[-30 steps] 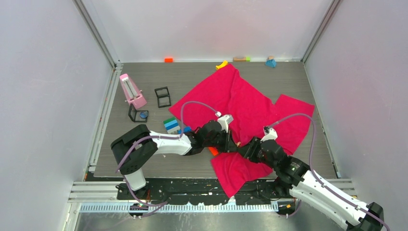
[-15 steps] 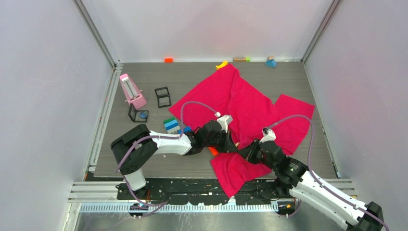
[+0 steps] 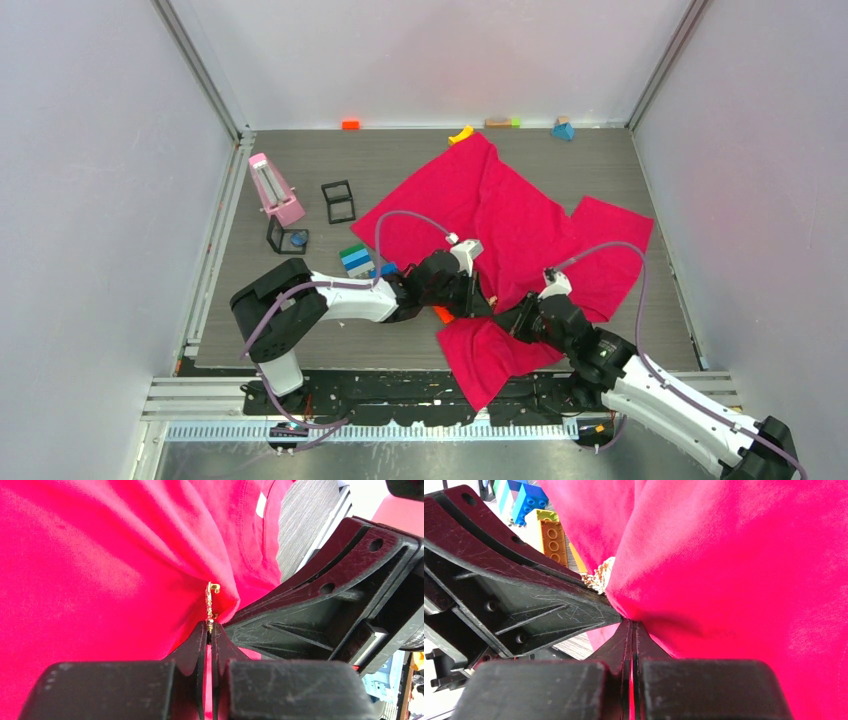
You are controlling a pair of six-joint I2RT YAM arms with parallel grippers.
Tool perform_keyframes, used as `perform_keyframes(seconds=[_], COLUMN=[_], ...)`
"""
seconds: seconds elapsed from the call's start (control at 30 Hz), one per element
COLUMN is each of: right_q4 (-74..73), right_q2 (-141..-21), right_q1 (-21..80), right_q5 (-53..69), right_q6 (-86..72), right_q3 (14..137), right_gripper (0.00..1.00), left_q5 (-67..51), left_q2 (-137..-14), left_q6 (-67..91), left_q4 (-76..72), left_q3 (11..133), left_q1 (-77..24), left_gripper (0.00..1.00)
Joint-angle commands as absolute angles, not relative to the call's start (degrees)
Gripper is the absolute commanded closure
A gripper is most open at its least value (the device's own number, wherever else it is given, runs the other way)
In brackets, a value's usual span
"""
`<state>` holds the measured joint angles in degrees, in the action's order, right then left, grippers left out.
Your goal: Pin the brooch onto the clothing
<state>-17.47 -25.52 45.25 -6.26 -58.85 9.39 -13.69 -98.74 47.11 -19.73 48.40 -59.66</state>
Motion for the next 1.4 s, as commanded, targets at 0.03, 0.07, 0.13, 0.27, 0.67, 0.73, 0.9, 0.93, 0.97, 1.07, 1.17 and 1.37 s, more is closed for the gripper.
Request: perform_keyframes(seconds=[0.03, 0.07, 0.13, 0.27, 0.67, 0.73, 0.9, 0.93, 0.97, 1.07, 1.17, 1.37], right_q4=[-15.5, -15.3, -14.5, -12.2, -18.5, -21.9, -30.1, -31.0, -32.3, -34.0, -34.0, -32.7], right_q2=[-28.4, -28.8, -29.8, -31.7, -29.6, -27.8, -23.8, -23.4, -22.8, -22.0, -22.0, -24.5], right_q1=[45.5, 45.6, 45.5, 45.5, 45.6, 45.5, 45.5, 45.5, 45.6, 45.5, 45.5, 45.5], right_q5=[-5.6, -5.4, -5.1, -4.9, -5.9, -6.9, -9.6, -10.2, -10.5, -11.8, -12.4, -13.1], right_q6=[-59.5, -59.6, -59.6, -59.6, -57.7, -56.8, -54.8, -54.1, -53.8, -52.3, -51.0, -44.7], right_q3=[8.5, 8.4, 8.3, 8.3, 12.2, 14.0, 18.8, 19.4, 20.4, 22.2, 24.5, 27.0], right_gripper=[0.99, 0.99, 0.99, 0.99, 0.91, 0.82, 0.57, 0.53, 0.49, 0.43, 0.4, 0.27], left_q5=[-17.7, -17.9, -18.4, -19.6, -18.4, -18.2, -19.9, -20.7, -21.7, -25.4, -29.4, -35.1], left_q2=[-95.4, -95.3, -95.5, -96.0, -96.0, -95.7, -95.7, -95.9, -96.1, -97.3, -98.6, -100.8], left_q6=[46.0, 45.9, 45.9, 46.1, 45.6, 45.2, 44.3, 44.2, 44.1, 43.8, 44.2, 44.6], left_q4=[-28.7, -28.8, -29.4, -30.3, -26.1, -24.2, -20.5, -19.9, -19.3, -17.7, -17.3, -16.6], left_q3=[49.0, 49.0, 49.0, 49.0, 49.0, 49.0, 48.8, 48.9, 49.1, 49.9, 50.1, 51.1], left_q1=[-59.9, -59.9, -59.9, -59.9, -59.7, -59.3, -57.4, -57.0, -56.7, -55.8, -54.9, -53.7], left_gripper=[1.0, 1.0, 1.0, 1.0, 1.0, 1.0, 1.0, 1.0, 1.0, 1.0, 1.0, 1.0])
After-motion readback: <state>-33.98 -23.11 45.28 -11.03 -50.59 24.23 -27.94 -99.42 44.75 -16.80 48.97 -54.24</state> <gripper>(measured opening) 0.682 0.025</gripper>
